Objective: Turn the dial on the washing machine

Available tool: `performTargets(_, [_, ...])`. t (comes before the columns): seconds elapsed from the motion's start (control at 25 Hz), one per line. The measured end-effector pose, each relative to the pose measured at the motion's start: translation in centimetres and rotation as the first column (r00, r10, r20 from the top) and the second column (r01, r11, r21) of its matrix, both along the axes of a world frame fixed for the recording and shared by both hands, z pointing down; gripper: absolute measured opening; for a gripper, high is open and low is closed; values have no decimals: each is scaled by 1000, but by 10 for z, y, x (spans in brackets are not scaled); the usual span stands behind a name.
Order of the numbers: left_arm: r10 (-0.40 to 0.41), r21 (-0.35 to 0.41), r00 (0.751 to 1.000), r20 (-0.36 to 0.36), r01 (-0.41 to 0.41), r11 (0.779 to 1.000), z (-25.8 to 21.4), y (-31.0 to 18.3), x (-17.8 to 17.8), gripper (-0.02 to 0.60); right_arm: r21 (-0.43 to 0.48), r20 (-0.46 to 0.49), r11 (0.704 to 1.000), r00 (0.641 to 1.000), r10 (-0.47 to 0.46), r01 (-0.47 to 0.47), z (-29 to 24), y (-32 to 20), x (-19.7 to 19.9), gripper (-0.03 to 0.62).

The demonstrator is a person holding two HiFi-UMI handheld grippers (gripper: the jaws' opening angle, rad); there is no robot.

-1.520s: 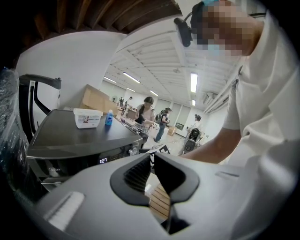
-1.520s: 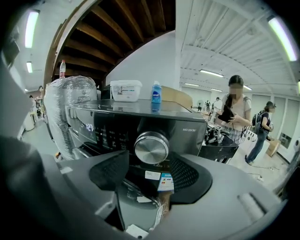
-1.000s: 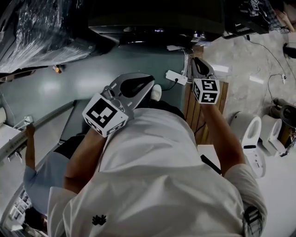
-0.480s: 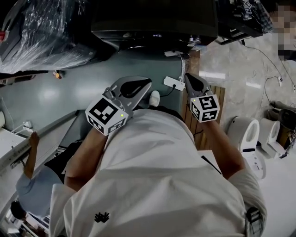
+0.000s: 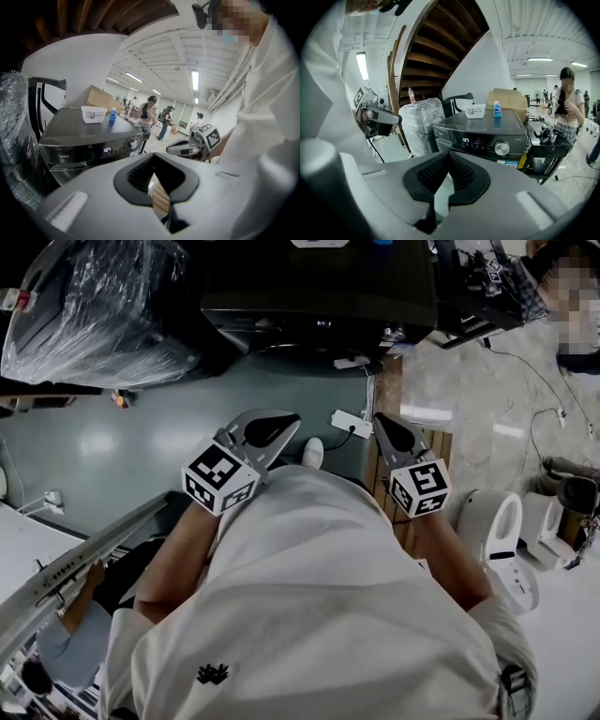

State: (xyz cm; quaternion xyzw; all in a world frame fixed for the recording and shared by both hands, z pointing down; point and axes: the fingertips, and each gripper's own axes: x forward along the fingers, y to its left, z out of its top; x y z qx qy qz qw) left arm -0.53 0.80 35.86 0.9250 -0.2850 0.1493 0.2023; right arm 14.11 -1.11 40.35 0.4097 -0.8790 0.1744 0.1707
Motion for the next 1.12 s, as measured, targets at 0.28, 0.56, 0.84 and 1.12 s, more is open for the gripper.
performTargets(0.28, [11,-8,1000,-11,-11,1000,1,14,-5,55,23,16,1000,1000,-9,9,-21,17,-11,2])
performTargets(0.56, [9,-16,1000,-13,-9,1000,4,23,-10,55,47,24,999,999,-22,20,-31,24,-20,2])
performTargets(0.84, [1,-21,1000,-18,-2,1000,7,29,-12,55,48,38,998,999,-31,29,-34,28,-25,2])
performTargets(1.12, [-8,-24,1000,-19,8,1000,9,32,-12,55,44,32,998,999,-36,34,-30,31,-24,2])
